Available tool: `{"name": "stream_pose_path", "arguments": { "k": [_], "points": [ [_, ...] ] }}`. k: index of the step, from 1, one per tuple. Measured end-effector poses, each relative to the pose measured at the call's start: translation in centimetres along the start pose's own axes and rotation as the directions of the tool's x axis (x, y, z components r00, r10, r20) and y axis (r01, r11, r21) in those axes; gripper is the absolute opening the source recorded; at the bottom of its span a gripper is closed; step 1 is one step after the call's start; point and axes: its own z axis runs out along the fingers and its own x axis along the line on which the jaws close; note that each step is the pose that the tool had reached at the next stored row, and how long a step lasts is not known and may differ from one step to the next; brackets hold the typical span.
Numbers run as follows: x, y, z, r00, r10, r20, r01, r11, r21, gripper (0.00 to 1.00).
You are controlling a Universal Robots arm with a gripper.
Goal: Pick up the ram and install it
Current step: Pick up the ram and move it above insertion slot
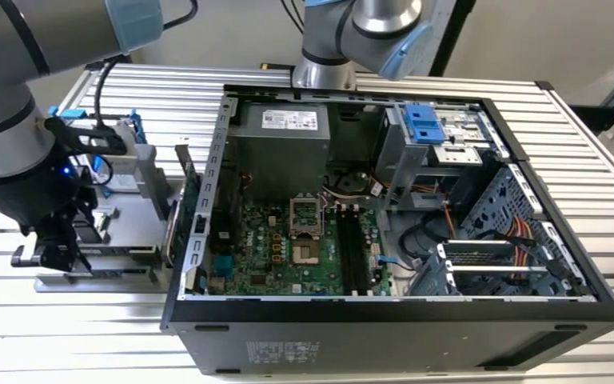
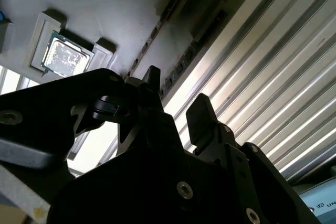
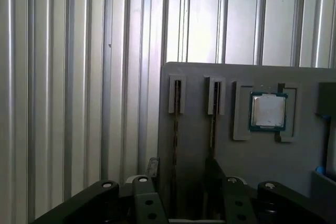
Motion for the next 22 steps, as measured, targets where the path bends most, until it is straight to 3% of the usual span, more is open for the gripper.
{"name": "stream_pose_path", "arguments": {
  "k": [22],
  "points": [
    [0.19,0.05,2.26,1.0,0.0,-0.0001,0.0,1.0,0.0,1.0]
  ]
}}
